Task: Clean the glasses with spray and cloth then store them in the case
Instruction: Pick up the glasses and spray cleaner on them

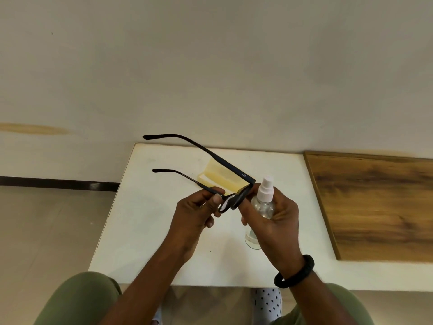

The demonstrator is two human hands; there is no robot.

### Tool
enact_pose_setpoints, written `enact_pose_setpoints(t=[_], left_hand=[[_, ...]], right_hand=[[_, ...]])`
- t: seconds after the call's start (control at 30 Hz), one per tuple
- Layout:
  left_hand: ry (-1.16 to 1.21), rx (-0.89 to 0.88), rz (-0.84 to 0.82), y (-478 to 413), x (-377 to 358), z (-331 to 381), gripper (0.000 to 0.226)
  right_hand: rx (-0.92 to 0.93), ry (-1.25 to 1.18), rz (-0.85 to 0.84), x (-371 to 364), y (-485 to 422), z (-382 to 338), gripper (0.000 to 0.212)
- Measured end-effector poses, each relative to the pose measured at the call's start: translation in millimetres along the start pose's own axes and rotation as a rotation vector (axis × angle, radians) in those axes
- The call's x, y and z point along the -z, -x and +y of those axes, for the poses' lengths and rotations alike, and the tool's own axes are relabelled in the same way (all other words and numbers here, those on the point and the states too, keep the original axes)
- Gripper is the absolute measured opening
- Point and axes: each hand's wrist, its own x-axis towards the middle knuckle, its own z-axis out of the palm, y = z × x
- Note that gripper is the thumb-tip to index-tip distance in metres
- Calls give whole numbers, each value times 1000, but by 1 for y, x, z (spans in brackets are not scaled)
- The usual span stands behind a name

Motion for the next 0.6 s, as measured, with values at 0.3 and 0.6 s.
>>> enact_pose_setpoints(t=[0.3, 0.6], left_hand=[[-98, -306, 409, -5, 15, 21, 9], [-512, -780, 547, -6, 45, 37, 13]], right_hand=[[-63, 166, 18, -4, -3, 22, 36], [26, 283, -237, -25, 17, 33, 50]])
